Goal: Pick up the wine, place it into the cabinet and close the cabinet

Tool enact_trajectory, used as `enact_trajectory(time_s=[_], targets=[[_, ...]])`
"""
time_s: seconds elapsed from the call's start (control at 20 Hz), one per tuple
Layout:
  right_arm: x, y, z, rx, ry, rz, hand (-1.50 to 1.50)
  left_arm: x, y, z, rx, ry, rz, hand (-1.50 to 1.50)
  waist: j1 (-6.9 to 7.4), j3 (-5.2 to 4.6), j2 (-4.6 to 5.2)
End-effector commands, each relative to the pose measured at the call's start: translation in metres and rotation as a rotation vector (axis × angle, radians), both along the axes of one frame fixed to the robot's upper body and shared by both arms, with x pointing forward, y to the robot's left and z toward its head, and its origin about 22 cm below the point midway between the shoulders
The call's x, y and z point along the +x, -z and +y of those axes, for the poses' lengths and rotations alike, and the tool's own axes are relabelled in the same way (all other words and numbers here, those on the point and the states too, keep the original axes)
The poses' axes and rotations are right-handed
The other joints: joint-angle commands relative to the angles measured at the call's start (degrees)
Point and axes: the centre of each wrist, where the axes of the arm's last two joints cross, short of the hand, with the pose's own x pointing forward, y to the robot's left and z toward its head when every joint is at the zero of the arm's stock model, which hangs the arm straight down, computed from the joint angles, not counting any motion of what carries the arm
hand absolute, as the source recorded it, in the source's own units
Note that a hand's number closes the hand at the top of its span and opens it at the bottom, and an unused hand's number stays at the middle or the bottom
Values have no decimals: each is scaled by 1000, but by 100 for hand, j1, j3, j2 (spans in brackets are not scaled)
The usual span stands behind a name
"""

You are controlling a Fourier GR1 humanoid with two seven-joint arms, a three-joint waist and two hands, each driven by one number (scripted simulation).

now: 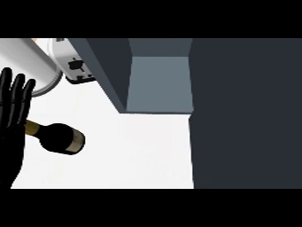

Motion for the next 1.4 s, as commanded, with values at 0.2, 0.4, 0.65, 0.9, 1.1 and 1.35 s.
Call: enact_trajectory(time_s=[0.2, 0.4, 0.65, 0.9, 1.1, 1.35], targets=[[-15, 1, -1, -10, -31, -33, -150, 3, 8, 52, 46, -740, -6, -150, -101, -34, -176], [-17, 15, 17, 20, -324, 151, -150, 25, 3, 39, -374, -810, 66, -150, -168, -63, -149], [-46, -11, -5, 2, -354, 169, -150, 58, -18, 15, -429, -862, 59, -150, -221, -55, -180], [-55, -29, -1, 39, -347, 151, -150, 86, -11, -11, -396, -902, 63, -150, -161, -60, -175], [-55, -28, -18, 37, -345, 177, -150, 90, -20, -6, -392, -901, 61, -150, -136, -59, -176], [-49, -24, -10, 29, -343, 178, -150, 90, -17, -20, -404, -887, 68, -150, -126, -59, -176]])
